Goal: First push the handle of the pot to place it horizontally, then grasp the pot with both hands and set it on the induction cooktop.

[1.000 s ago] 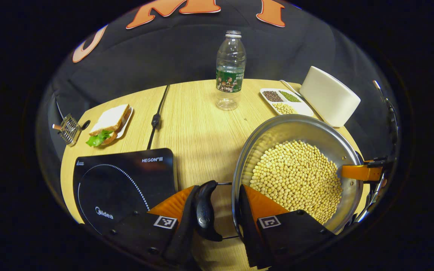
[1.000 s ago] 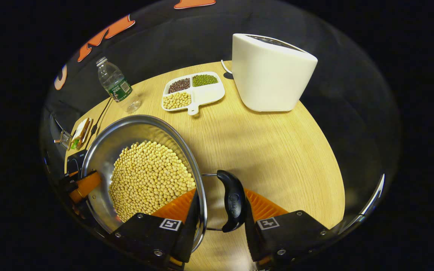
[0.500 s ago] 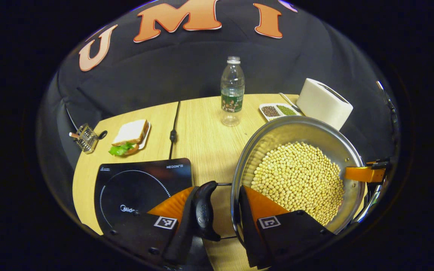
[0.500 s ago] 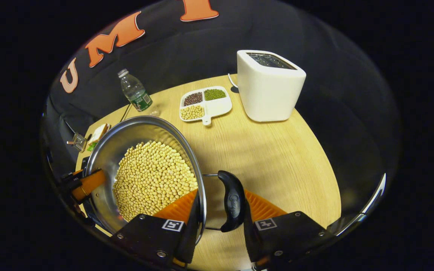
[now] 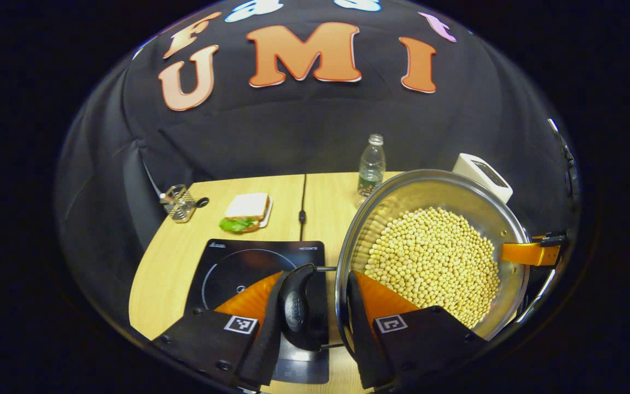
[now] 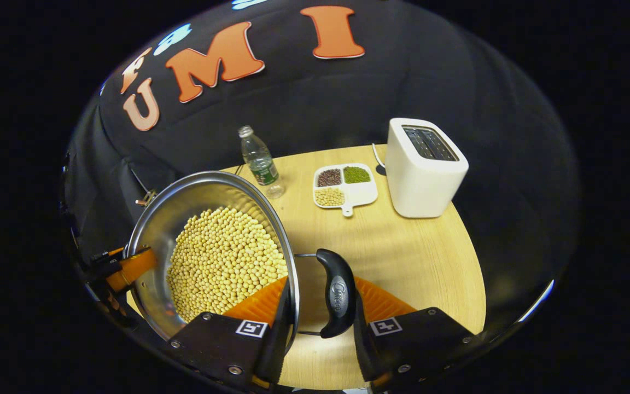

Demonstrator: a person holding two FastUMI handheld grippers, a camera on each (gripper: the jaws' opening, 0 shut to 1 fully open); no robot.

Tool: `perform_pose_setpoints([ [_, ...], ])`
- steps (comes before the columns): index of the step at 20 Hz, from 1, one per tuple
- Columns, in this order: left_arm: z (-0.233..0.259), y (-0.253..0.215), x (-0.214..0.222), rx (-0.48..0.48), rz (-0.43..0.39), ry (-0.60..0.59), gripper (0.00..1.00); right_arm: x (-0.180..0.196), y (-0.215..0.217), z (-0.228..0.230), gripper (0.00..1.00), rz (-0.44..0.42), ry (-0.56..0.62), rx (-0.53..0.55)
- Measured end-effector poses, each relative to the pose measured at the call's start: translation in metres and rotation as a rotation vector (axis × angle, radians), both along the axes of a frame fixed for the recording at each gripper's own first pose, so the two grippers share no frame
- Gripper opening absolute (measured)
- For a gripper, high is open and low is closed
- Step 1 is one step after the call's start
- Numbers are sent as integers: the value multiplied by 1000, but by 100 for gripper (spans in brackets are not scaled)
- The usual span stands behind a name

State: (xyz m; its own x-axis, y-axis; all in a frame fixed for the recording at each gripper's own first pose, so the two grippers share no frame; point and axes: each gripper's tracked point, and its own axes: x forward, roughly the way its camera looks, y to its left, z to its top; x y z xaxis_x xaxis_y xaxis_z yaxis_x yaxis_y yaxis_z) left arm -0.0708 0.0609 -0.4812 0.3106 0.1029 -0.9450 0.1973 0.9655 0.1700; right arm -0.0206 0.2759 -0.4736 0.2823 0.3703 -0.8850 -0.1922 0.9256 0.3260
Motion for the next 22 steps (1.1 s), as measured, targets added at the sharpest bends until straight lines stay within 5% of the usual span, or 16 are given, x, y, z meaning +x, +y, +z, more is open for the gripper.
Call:
perform_pose_setpoints([
  [8,115,45,20,85,60,-11,64,-19,87,18,49,93,22,67],
  [22,87,51,20,2,68,78,64,-27,217,-3,54,85,91,-38],
])
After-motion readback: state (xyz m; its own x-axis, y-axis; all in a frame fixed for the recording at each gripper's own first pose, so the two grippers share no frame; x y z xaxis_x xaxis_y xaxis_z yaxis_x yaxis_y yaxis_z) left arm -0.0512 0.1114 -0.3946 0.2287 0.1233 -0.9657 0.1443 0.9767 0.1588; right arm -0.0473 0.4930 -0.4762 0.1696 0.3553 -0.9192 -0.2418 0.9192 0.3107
